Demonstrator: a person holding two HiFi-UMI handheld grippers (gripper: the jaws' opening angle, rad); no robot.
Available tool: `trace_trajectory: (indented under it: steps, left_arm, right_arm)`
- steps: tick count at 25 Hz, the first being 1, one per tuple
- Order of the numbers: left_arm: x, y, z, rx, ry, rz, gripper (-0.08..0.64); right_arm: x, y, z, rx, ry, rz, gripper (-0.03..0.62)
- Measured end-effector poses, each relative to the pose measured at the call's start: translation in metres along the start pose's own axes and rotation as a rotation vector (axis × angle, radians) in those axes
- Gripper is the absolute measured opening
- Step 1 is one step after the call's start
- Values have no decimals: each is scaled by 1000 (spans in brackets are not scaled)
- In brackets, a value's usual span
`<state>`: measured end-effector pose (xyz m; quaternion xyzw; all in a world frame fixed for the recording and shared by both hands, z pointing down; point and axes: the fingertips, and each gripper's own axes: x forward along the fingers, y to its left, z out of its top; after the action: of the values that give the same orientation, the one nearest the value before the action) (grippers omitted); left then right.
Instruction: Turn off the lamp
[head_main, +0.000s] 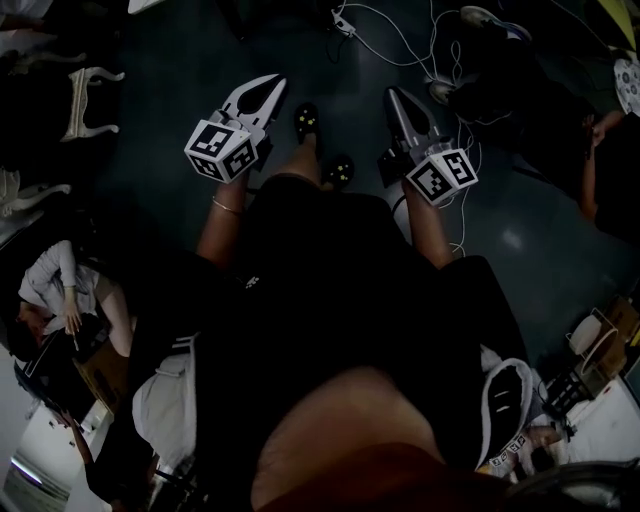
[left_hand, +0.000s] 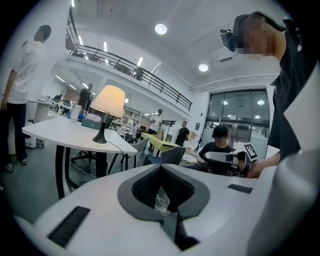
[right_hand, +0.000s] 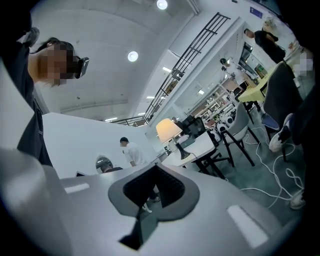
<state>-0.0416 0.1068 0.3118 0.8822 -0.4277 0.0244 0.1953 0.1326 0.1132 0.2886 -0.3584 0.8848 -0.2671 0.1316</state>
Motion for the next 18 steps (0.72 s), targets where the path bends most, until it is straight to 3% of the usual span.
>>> trace_trajectory:
  steps: [8,18]
  left_arm:
    - [46,-2,12,13,-1,-103,6]
    - [77,52,18,-8,26,-92,6]
  right_arm:
    - [-7,-21,12,-16,-12,-97,2]
    - [54,-52,17,-2,-4,-97,2]
